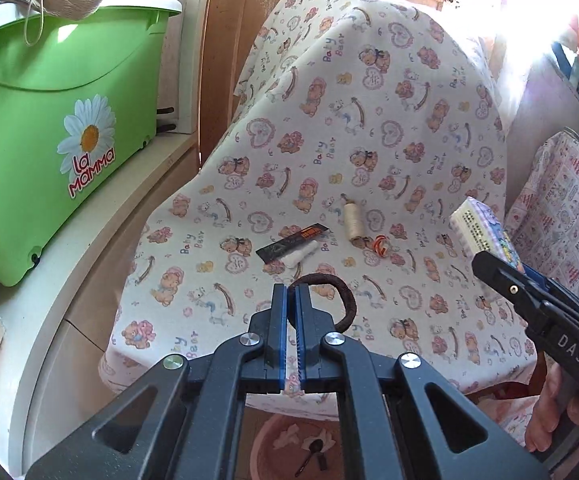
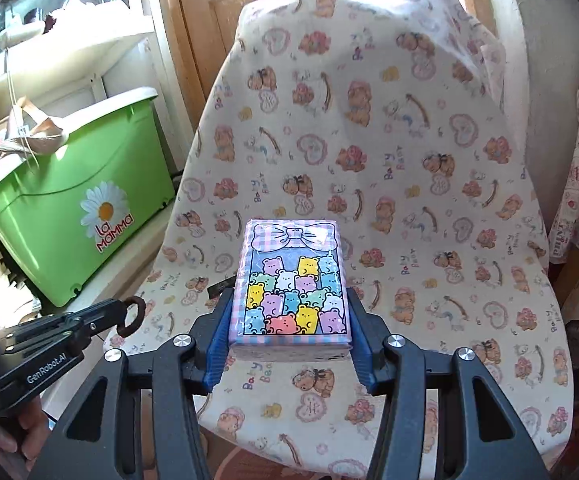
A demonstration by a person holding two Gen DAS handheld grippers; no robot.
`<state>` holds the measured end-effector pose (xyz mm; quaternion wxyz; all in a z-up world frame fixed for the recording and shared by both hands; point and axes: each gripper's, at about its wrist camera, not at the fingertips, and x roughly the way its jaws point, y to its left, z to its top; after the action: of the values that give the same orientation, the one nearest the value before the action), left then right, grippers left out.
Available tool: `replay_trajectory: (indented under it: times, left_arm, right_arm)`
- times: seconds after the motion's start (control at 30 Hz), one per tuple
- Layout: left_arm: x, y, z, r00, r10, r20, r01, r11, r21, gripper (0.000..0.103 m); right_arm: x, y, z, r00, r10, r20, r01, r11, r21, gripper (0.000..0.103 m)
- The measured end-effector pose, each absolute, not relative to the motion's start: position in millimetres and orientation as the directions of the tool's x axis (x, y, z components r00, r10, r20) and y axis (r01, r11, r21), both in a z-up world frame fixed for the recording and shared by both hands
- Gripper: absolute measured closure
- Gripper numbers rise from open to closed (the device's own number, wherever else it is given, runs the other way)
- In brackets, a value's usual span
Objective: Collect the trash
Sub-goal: 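Lift scissors and tissue pack and carry them over the pink wastebasket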
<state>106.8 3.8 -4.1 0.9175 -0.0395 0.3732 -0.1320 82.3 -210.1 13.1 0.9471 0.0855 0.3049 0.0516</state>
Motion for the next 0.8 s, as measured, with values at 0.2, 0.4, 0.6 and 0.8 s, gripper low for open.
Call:
replay_trajectory:
  times: [0.2,0.4,0.6,0.8]
  left_arm:
    - [88.3,1.9,-12.9,0.648,-0.297,-0.701,0.216,0.955,-0.206,0.1]
    - [78.8,-7.4,-43.3,0.505,-0.361,-0.785,0.244,0.931,-0.271,0.1]
    - [74.0,-22.3,-68.2,0.402,-0.342,-0.849,0.261,0.932,-0.252,0.1]
    - [73.2,-28.2,-88.4,0.322,-0.284,-0.903,0.255,0.945,-0.206,0.1]
  right_arm:
    - [34.8,-203.9,11.3,0.802,0.18,-0.57,-0.091,0.979,0.181,0.049]
    - [9.3,-188.4,-14.2,0.701,0.284,-0.654,-0.173,0.958,0.231,0.049]
    - [2.6,-178.1,-47.7,0.568,0.332,-0.753,-0.182,0.943,0.279,0.049]
    - [6.1,-180.1,-85.6,0.414,0.358,-0.837,-0.147,0.934,0.327,0.049]
